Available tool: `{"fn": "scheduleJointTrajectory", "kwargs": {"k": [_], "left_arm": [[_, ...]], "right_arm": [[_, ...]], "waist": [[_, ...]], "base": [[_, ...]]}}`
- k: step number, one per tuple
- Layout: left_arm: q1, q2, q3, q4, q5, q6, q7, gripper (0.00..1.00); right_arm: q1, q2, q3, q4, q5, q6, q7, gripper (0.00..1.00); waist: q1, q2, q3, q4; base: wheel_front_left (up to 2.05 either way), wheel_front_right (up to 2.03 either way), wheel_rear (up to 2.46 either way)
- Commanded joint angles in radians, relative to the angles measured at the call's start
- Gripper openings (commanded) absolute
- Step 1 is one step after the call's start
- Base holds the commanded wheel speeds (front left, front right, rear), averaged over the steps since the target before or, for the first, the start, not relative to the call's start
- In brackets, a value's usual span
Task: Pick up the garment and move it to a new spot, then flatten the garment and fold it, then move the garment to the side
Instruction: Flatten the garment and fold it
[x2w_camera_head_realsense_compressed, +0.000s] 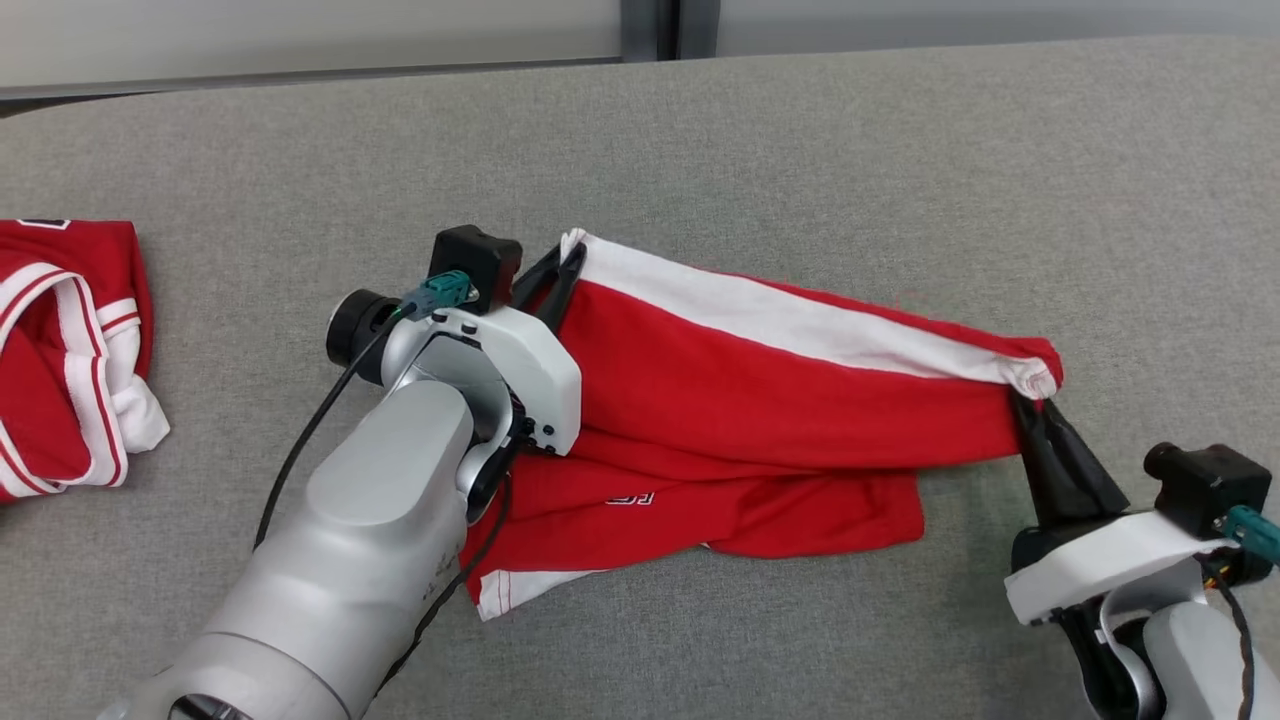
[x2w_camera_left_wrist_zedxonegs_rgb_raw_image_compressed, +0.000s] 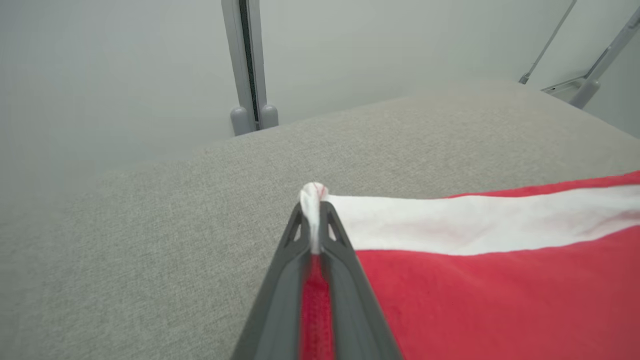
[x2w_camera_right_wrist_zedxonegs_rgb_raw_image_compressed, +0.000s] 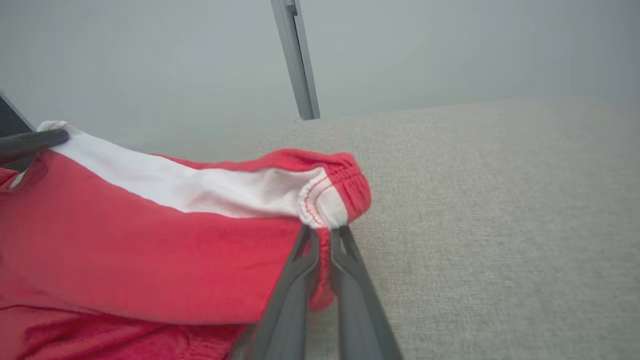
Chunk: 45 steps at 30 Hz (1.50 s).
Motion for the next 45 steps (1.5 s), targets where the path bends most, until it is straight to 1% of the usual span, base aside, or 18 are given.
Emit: {"fn": "scheduleJointTrajectory", "kwargs": {"k": [1, 4, 7, 11, 15, 18, 19, 22, 25, 27, 29, 32, 36, 41, 42, 45], "left_arm": [[-0.005, 0.009, 0.011, -0.008, -0.004, 0.01, -0.029, 0.0], [-0.011, 0.033, 0.037, -0.048, -0.006, 0.022, -0.069, 0.0], [-0.014, 0.062, 0.067, -0.121, -0.004, 0.041, -0.089, 0.0], [-0.015, 0.126, 0.114, -0.265, 0.007, 0.073, -0.098, 0.0], [-0.021, 0.194, 0.154, -0.431, 0.018, 0.109, -0.098, 0.0], [-0.017, 0.244, 0.172, -0.548, 0.017, 0.135, -0.066, 0.0], [-0.017, 0.244, 0.172, -0.548, 0.017, 0.135, -0.066, 0.0], [0.014, 0.279, 0.184, -0.635, 0.009, 0.159, -0.03, 0.0], [0.026, 0.302, 0.194, -0.689, 0.0, 0.178, -0.001, 0.0], [0.014, 0.304, 0.198, -0.708, -0.01, 0.179, 0.014, 0.0], [-0.016, 0.3, 0.201, -0.694, -0.016, 0.17, 0.023, 0.0], [-0.082, 0.284, 0.205, -0.634, -0.022, 0.143, 0.025, 0.0], [-0.185, 0.247, 0.227, -0.503, -0.026, 0.102, -0.033, 0.0], [-0.331, 0.203, 0.274, -0.336, -0.005, 0.064, -0.091, 0.0], [-0.378, 0.195, 0.289, -0.285, 0.015, 0.049, -0.098, 0.0], [-0.398, 0.175, 0.294, -0.212, 0.049, 0.027, -0.099, 0.0]], "right_arm": [[-0.014, -0.012, -0.006, -0.038, -0.008, 0.0, -0.002, 0.0], [-0.045, -0.033, -0.01, -0.125, -0.014, 0.0, 0.028, 0.0], [-0.073, -0.053, -0.02, -0.204, -0.025, 0.0, 0.074, 0.0], [-0.123, -0.082, -0.044, -0.293, -0.037, 0.0, 0.131, 0.0], [-0.17, -0.1, -0.083, -0.357, -0.04, 0.0, 0.17, 0.0], [-0.193, -0.1, -0.105, -0.385, -0.041, 0.0, 0.2, 0.0], [-0.193, -0.1, -0.105, -0.385, -0.041, 0.0, 0.2, 0.0], [-0.2, -0.092, -0.116, -0.398, -0.035, -0.001, 0.217, 0.0], [-0.214, -0.084, -0.121, -0.398, -0.028, -0.001, 0.229, 0.0], [-0.238, -0.084, -0.124, -0.387, -0.024, -0.001, 0.234, 0.0], [-0.281, -0.084, -0.12, -0.364, -0.018, -0.001, 0.235, 0.0], [-0.378, -0.078, -0.104, -0.306, -0.013, -0.001, 0.227, 0.0], [-0.548, -0.05, -0.07, -0.185, -0.007, -0.001, 0.181, 0.0], [-0.758, 0.004, -0.02, -0.001, -0.011, -0.001, 0.086, 0.0], [-0.824, 0.025, 0.0, 0.084, -0.017, -0.001, 0.046, 0.0], [-0.884, 0.056, 0.051, 0.213, -0.035, -0.001, -0.004, 0.0]], "waist": [[0.0, 0.0, -0.02, 0.001], [0.0, 0.0, -0.051, 0.0], [0.0, 0.0, -0.087, 0.008], [0.0, 0.0, -0.13, 0.026], [0.0, 0.0, -0.163, 0.042], [0.0, 0.0, -0.174, 0.048], [0.0, 0.0, -0.174, 0.048], [0.0, 0.0, -0.178, 0.049], [0.0, 0.0, -0.165, 0.046], [0.0, 0.0, -0.144, 0.044], [0.0, 0.0, -0.121, 0.042], [0.0, 0.0, -0.081, 0.033], [0.0, 0.0, -0.043, 0.017], [0.0, 0.0, -0.028, -0.005], [0.0, 0.0, -0.026, -0.011], [0.0, 0.0, -0.019, -0.014]], "base": [[0.0, 0.0, 0.0], [0.0, 0.0, 0.0], [0.0, 0.0, 0.0], [0.0, 0.0, 0.0], [0.0, 0.0, 0.0], [0.0, 0.0, 0.0], [0.0, 0.0, 0.0], [0.0, 0.0, 0.0], [0.0, 0.0, 0.0], [0.0, 0.0, 0.0], [0.0, 0.0, 0.0], [0.0, 0.0, 0.0], [0.0, 0.0, 0.0], [0.0, 0.0, 0.0], [0.0, 0.0, 0.0], [0.0, 0.0, 0.0]]}}
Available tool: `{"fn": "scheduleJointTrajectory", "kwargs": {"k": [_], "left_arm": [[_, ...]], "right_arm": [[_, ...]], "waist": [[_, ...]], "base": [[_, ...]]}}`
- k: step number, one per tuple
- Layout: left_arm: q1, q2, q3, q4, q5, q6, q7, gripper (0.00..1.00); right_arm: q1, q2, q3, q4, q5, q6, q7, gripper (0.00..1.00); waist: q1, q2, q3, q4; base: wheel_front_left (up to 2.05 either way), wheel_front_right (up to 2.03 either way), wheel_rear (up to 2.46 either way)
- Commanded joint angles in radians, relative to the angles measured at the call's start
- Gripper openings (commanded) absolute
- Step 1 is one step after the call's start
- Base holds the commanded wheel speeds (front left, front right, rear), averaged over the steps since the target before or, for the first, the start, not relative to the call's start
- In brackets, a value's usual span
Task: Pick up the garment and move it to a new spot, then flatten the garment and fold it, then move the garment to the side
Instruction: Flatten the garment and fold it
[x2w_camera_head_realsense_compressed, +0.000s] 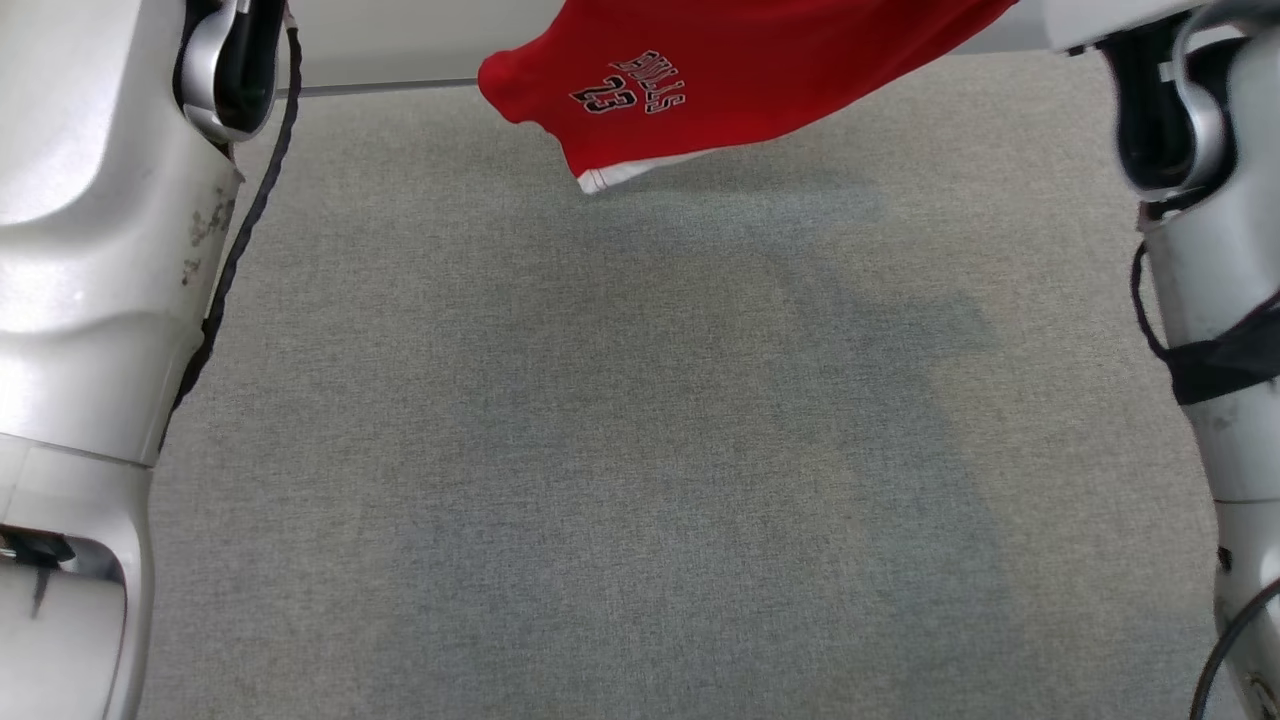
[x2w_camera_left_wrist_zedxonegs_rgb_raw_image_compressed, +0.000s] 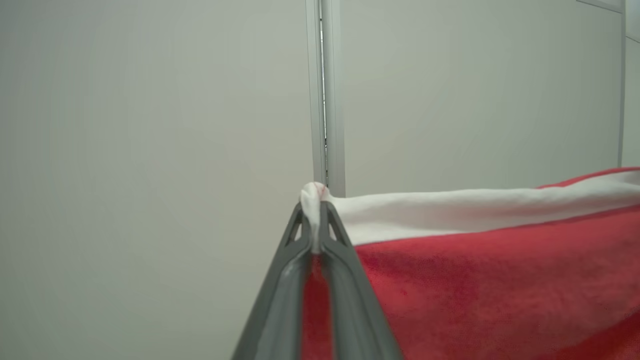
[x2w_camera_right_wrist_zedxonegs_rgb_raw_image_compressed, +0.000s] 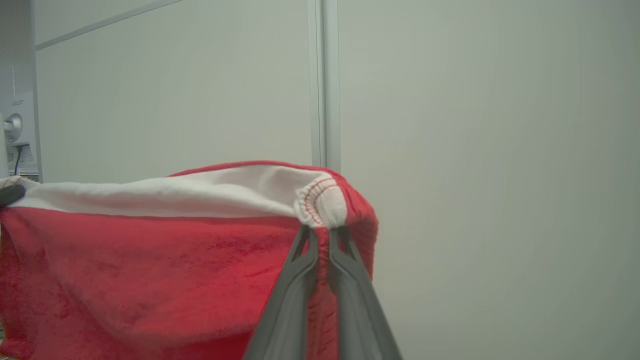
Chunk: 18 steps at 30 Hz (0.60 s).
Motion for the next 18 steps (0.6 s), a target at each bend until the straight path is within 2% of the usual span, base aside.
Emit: {"fn": "scheduleJointTrajectory", "kwargs": {"k": [1, 7, 11, 14, 18], "left_arm": [[0.01, -0.004, 0.011, 0.02, 0.012, -0.007, 0.0, 0.0], [0.157, -0.066, 0.081, 0.101, 0.057, -0.027, 0.0, 0.0], [0.283, -0.108, 0.136, 0.138, 0.085, -0.034, -0.001, 0.0], [0.364, -0.132, 0.182, 0.131, 0.108, -0.042, -0.001, 0.0], [0.443, -0.144, 0.235, 0.084, 0.141, -0.047, -0.001, 0.0]], "right_arm": [[-0.006, 0.014, 0.02, 0.044, -0.008, -0.002, -0.024, 0.0], [0.044, 0.059, 0.118, 0.296, 0.005, -0.002, -0.098, 0.0], [0.124, 0.078, 0.155, 0.402, 0.029, -0.002, -0.117, 0.0], [0.192, 0.084, 0.17, 0.42, 0.054, -0.002, -0.12, 0.0], [0.271, 0.07, 0.155, 0.364, 0.071, -0.002, -0.121, 0.0]], "waist": [[0.0, 0.0, 0.005, 0.0], [0.0, 0.0, 0.04, 0.016], [0.0, 0.0, 0.062, 0.031], [0.0, 0.0, 0.075, 0.038], [0.0, 0.0, 0.078, 0.045]], "base": [[0.0, 0.0, 0.0], [0.0, 0.0, 0.0], [0.0, 0.0, 0.0], [0.0, 0.0, 0.0], [0.0, 0.0, 0.0]]}}
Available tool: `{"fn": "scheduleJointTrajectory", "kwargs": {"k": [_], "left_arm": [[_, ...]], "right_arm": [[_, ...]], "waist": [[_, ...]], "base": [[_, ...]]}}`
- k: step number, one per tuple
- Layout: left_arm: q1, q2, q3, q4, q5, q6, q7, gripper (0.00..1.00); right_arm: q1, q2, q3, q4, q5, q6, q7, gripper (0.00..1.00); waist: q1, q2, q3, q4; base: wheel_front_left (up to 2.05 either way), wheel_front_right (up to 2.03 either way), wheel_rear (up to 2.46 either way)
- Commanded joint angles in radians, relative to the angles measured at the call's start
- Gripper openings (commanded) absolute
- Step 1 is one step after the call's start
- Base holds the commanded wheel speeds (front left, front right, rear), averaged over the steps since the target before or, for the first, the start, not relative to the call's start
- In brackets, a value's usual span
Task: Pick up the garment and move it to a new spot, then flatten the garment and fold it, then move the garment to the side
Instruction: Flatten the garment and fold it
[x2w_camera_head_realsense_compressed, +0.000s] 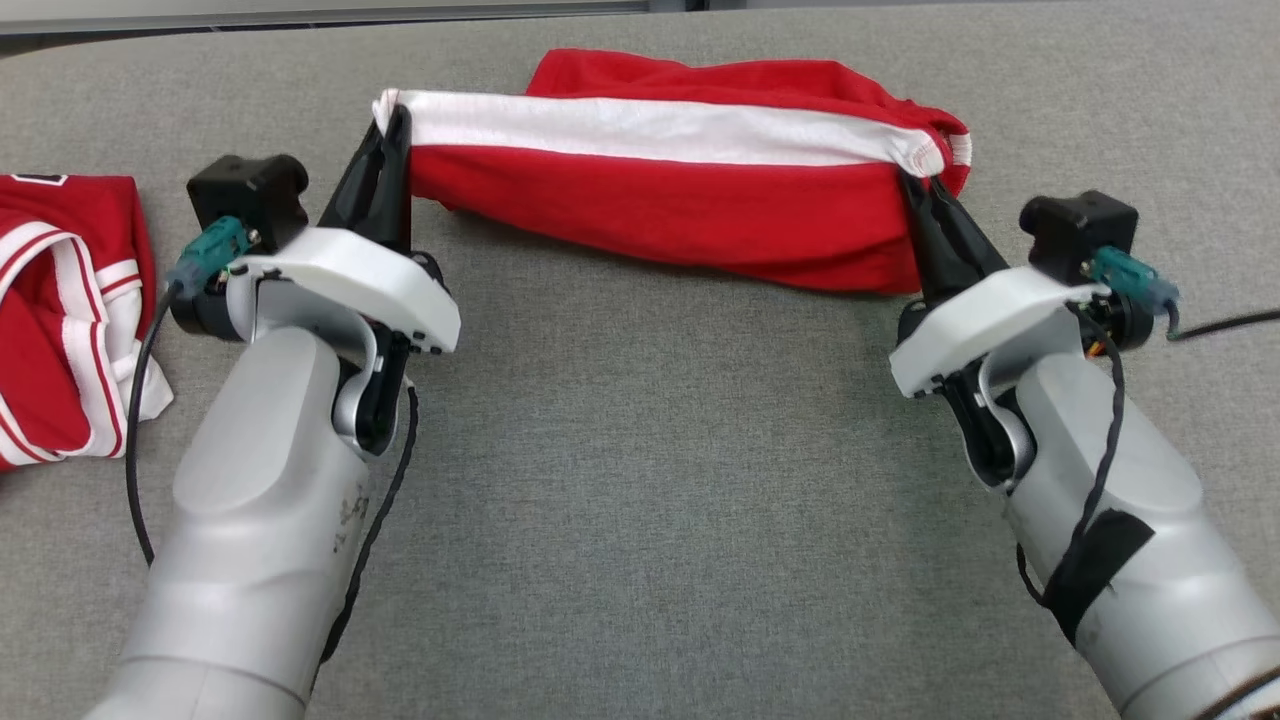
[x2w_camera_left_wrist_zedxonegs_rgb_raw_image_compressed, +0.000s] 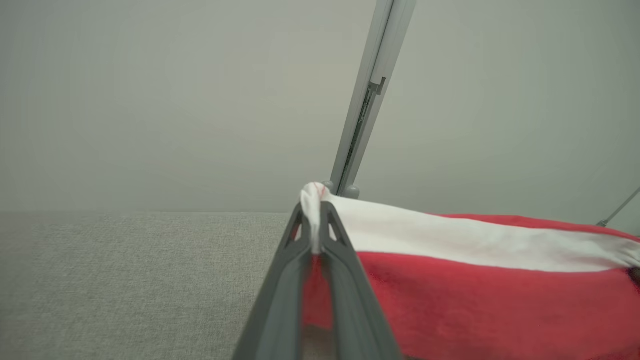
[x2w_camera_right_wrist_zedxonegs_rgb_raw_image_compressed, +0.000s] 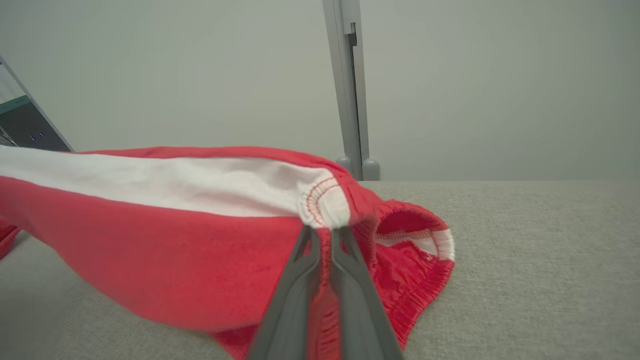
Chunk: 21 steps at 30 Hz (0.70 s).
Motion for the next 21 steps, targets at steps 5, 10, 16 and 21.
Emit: {"fn": "scheduleJointTrajectory", "kwargs": {"k": [5, 10, 16, 21], "left_arm": [[0.168, -0.011, 0.089, -0.155, 0.07, -0.024, -0.001, 0.0], [0.366, -0.018, 0.139, -0.343, 0.141, -0.042, -0.001, 0.0], [0.62, -0.021, 0.161, -0.526, 0.183, -0.047, -0.001, 0.0], [0.819, -0.022, 0.177, -0.637, 0.197, -0.035, -0.001, 0.0]], "right_arm": [[0.195, -0.041, -0.036, -0.156, 0.011, -0.002, -0.005, 0.0], [0.395, -0.061, -0.049, -0.313, -0.006, -0.002, -0.005, 0.0], [0.641, -0.07, -0.083, -0.489, -0.04, -0.002, -0.006, 0.0], [0.83, -0.073, -0.097, -0.608, -0.067, -0.002, -0.003, 0.0]], "waist": [[0.0, 0.0, -0.034, 0.015], [0.0, 0.0, -0.083, 0.013], [0.0, 0.0, -0.175, 0.015], [0.0, 0.0, -0.257, 0.002]], "base": [[0.0, 0.0, 0.0], [0.0, 0.0, 0.0], [0.0, 0.0, 0.0], [0.0, 0.0, 0.0]]}}
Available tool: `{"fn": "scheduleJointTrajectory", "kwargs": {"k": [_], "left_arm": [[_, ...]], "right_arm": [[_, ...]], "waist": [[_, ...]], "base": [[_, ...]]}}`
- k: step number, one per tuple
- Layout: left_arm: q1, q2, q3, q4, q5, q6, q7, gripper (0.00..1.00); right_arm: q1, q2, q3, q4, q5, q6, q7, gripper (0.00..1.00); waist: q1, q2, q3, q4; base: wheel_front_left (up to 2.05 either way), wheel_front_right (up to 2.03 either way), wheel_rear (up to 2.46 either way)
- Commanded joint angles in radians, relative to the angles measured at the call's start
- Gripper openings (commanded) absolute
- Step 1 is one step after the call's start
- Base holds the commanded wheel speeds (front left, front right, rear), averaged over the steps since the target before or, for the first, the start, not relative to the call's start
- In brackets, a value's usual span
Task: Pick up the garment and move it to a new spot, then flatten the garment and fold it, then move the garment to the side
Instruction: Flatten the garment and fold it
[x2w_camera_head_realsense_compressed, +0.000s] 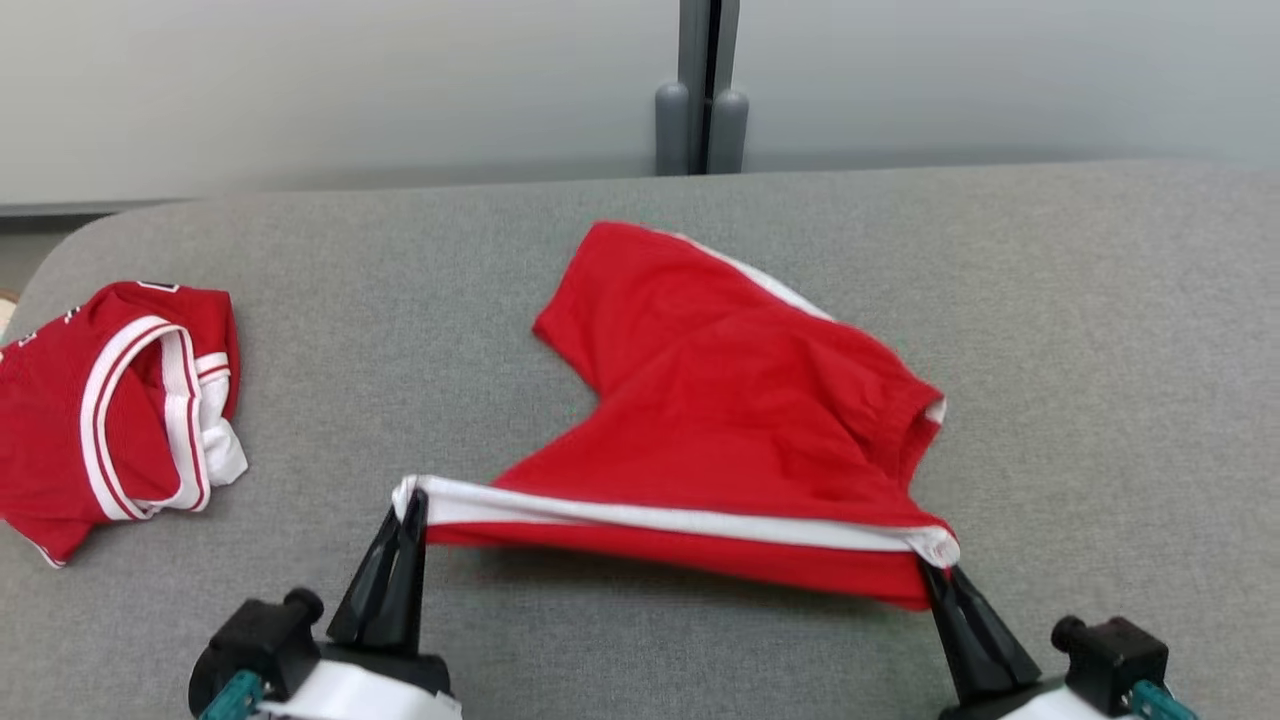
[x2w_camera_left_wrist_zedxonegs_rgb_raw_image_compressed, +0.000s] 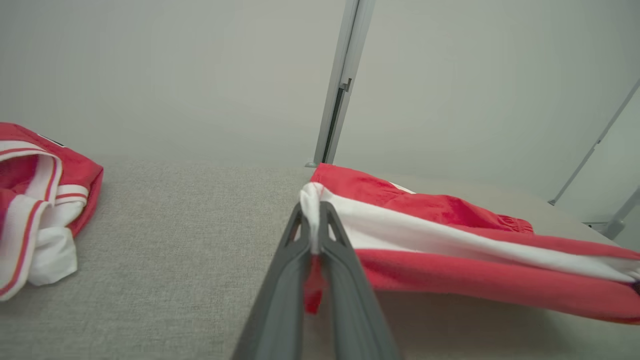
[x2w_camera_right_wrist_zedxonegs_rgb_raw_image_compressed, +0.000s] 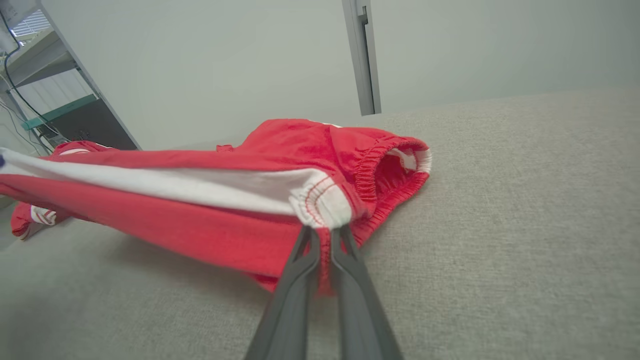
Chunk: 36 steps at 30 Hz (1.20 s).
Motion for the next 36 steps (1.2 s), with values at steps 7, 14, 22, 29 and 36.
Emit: {"fn": "scheduleJointTrajectory", "kwargs": {"k": [7, 14, 22, 29, 36], "left_arm": [[0.213, 0.009, 0.03, -0.095, -0.002, 0.033, -0.002, 0.0], [0.221, 0.023, 0.025, -0.117, -0.017, 0.03, 0.032, 0.0], [0.056, 0.041, 0.005, -0.054, -0.04, 0.014, 0.079, 0.0], [-0.288, 0.068, -0.009, 0.119, -0.053, 0.001, 0.13, 0.0], [-0.585, 0.102, -0.061, 0.368, -0.056, -0.009, 0.157, 0.0]], "right_arm": [[0.231, 0.005, -0.053, -0.169, -0.027, -0.002, 0.099, 0.0], [0.296, 0.032, -0.089, -0.258, -0.033, -0.002, 0.178, 0.0], [0.227, 0.06, -0.123, -0.261, -0.019, -0.002, 0.218, 0.0], [0.007, 0.091, -0.136, -0.202, -0.003, -0.002, 0.214, 0.0], [-0.174, 0.105, -0.106, -0.102, 0.027, -0.002, 0.173, 0.0]], "waist": [[0.0, -0.0001, -0.119, -0.029], [0.0, -0.0001, -0.124, -0.037], [0.0, -0.0001, -0.053, -0.06], [0.0, -0.0001, 0.127, -0.126], [0.0, -0.0001, 0.245, -0.193]], "base": [[0.0, 0.0, 0.0], [0.0, 0.0, 0.0], [0.0, 0.0, 0.0], [0.0, 0.0, 0.0], [0.0, 0.0, 0.0]]}}
